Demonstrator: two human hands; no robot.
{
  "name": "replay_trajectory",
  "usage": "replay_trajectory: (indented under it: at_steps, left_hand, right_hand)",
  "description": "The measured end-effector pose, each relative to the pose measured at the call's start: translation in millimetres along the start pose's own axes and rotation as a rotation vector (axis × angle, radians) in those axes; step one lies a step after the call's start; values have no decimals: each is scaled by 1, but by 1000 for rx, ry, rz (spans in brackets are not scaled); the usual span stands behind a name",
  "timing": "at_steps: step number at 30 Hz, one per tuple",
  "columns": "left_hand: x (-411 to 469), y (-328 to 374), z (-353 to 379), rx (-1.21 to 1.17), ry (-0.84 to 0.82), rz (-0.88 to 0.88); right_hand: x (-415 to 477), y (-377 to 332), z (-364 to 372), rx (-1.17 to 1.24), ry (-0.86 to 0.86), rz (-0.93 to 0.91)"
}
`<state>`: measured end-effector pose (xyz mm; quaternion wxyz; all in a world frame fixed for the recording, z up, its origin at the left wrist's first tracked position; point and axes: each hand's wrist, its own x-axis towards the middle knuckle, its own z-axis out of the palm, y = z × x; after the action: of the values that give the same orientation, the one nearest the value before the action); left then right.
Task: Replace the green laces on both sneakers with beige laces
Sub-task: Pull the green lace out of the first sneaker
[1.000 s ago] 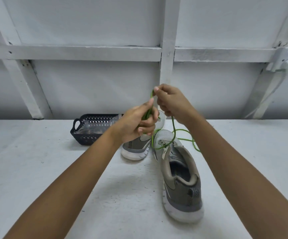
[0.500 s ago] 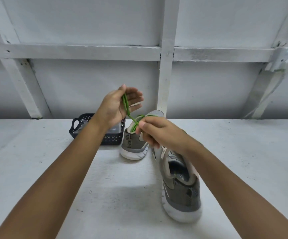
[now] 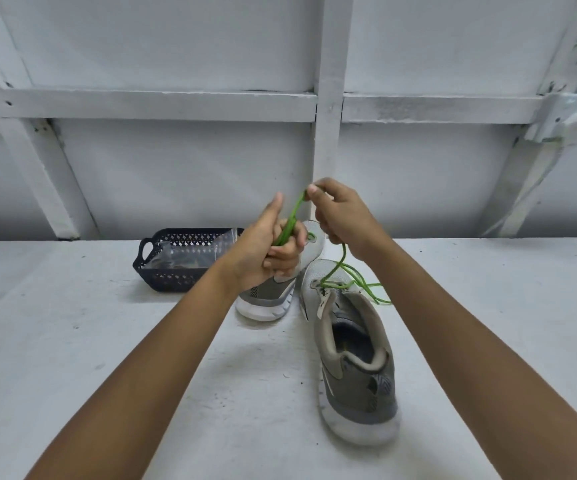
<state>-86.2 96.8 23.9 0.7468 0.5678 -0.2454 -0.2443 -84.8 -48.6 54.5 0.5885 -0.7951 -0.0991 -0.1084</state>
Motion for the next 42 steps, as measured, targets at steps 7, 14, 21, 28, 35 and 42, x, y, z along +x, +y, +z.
replay_trajectory:
  at_steps: [7, 14, 21, 28, 35, 42]
  left_hand:
    - [4, 21, 7, -243, 124, 154]
    - [8, 36, -19, -326, 311, 270]
    - [2, 11, -15, 66, 301, 64]
    - [-4, -3, 6, 102, 74, -32]
    - [-1, 16, 7, -184, 100, 91]
    - [13, 31, -25, -199, 326, 193]
  right_hand:
    - [-19, 35, 25, -234, -137, 2]
    - [-68, 8, 30, -275, -284, -184]
    - [-48, -22, 9, -221, -119, -392]
    - [-2, -5, -7, -141, -61, -228]
    - [-21, 32, 19, -59, -278, 38]
    - [-54, 12, 22, -323, -478, -41]
